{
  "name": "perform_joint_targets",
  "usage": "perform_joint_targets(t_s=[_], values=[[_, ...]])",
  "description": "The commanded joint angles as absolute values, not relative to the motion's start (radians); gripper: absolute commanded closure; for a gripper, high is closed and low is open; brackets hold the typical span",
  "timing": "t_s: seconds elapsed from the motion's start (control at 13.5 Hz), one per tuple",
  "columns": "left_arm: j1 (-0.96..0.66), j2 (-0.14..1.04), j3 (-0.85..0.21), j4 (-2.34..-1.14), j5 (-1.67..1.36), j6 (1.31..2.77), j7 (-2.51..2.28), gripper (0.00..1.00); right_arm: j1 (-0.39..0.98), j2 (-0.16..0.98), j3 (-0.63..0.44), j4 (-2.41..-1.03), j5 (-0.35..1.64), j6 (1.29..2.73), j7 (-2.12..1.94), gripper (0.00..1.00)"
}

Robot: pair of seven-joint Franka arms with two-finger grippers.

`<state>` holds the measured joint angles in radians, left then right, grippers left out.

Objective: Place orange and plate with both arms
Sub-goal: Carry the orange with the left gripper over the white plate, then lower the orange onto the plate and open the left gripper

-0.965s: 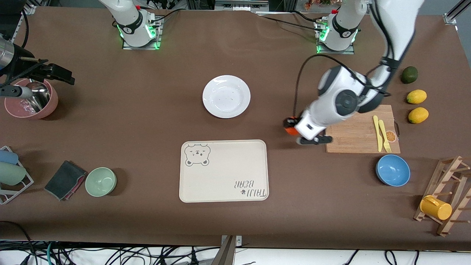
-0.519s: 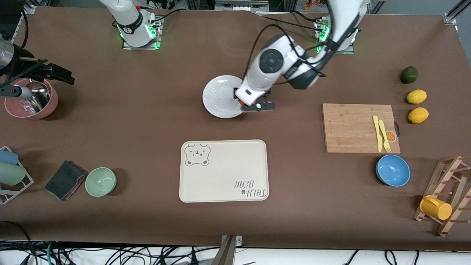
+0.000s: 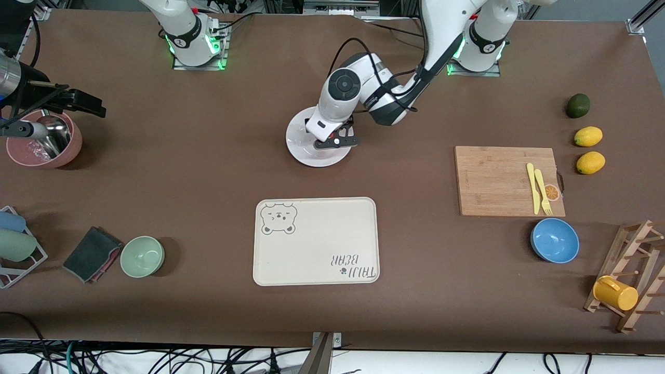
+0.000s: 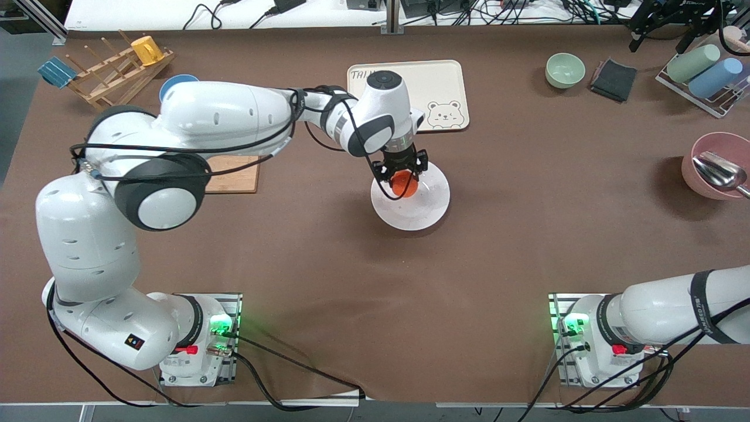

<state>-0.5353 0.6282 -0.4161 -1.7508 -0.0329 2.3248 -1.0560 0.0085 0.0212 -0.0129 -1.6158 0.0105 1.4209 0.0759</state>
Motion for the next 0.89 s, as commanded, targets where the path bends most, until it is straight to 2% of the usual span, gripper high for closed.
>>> perform_joint_targets(t_s=[0.0,0.07,0.15,0.22,0.3,0.37,0.59,0.82], values=[[-0.589,0.705,-0.376,-1.671,-0.006,2.338,-1.103,0.83,0.005,0.020,-0.014,-1.612,0.012,1.405,0.067,0.00],[-0.589,0.710,-0.374,-1.671,-0.006,2.348,-1.103,0.80,0.006,0.020,-0.014,-1.612,0.012,1.405,0.067,0.00],[-0.589,0.710,-0.374,-1.671,-0.006,2.350,-1.103,0.73,0.005,0.020,-0.012,-1.612,0.012,1.407,0.067,0.00],[-0.589,0.709,-0.374,-1.671,-0.005,2.350,-1.103,0.48,0.005,0.020,-0.014,-1.612,0.012,1.405,0.067,0.00],[-0.589,0.709,-0.374,-1.672,-0.005,2.350,-1.104,0.14,0.005,0.020,-0.014,-1.612,0.012,1.405,0.067,0.00],[-0.588,0.709,-0.373,-1.675,-0.005,2.350,-1.104,0.00,0.005,0.021,-0.012,-1.612,0.012,1.405,0.069,0.00],[-0.577,0.692,-0.374,-1.680,0.002,2.333,-1.109,0.00,0.005,0.026,-0.014,-1.612,0.012,1.405,0.069,0.00],[-0.523,0.609,-0.370,-1.677,0.003,2.215,-1.097,0.00,0.006,0.034,-0.012,-1.618,0.017,1.393,0.071,0.00]])
